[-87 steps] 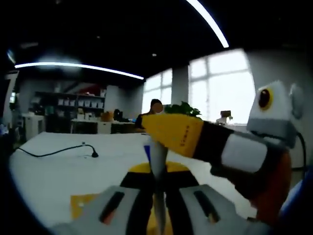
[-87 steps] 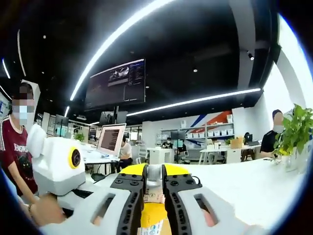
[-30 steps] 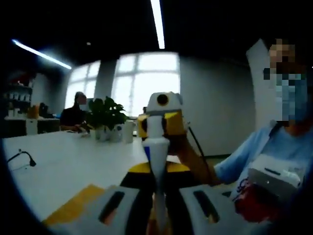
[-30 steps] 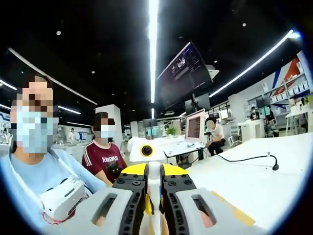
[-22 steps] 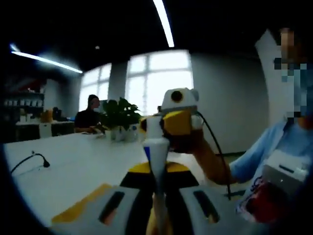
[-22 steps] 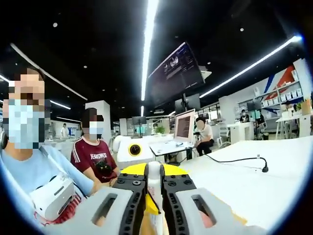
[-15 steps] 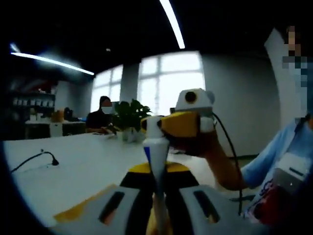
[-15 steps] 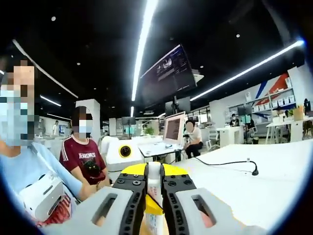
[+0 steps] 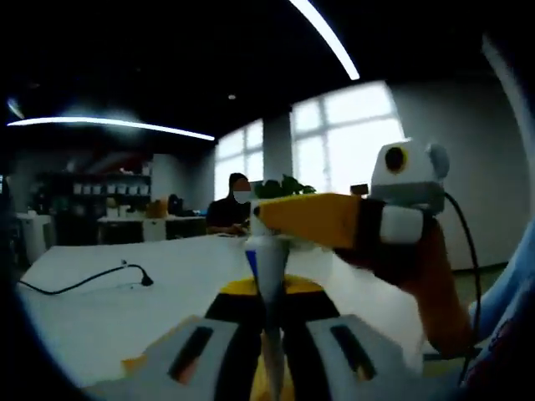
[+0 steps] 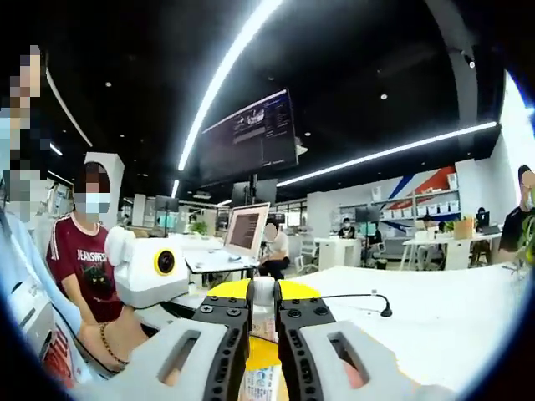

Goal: Pick up the toothpaste unscrew the cap squeeze it onto the small board screw the cap back on and return it to the table

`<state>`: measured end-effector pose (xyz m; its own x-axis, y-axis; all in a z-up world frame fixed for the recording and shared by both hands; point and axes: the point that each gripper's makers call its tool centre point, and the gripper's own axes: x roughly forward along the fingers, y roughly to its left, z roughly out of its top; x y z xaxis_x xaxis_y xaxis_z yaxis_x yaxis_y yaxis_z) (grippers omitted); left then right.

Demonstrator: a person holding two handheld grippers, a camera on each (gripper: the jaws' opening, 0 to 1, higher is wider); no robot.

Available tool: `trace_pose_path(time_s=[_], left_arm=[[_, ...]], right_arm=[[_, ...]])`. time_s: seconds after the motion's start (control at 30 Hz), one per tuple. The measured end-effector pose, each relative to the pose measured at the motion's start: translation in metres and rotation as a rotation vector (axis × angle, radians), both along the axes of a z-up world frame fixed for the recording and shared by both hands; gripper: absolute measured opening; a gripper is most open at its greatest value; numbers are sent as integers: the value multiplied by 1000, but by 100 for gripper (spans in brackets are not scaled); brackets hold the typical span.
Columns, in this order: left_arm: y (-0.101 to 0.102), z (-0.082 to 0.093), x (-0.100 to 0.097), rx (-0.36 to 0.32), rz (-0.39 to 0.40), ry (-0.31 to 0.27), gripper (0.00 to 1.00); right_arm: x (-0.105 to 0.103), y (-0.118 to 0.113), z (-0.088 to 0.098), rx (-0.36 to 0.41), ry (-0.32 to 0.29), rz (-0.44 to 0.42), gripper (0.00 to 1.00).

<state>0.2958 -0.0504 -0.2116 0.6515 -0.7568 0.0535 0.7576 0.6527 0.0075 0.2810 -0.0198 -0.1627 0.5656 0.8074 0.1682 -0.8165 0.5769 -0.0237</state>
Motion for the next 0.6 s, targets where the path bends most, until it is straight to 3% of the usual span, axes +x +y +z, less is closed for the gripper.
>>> trace_pose_path(time_s=[0.23, 0.43, 0.6], left_arm=[[3, 4, 8, -13, 108, -14, 5], [8, -1, 11, -7, 198, -32, 5], [9, -4, 11, 12, 227, -44, 5]], right_arm=[[8, -1, 7, -12, -59, -172, 8], [10, 1, 1, 22, -45, -260, 8], [10, 0, -2, 38, -28, -294, 8]])
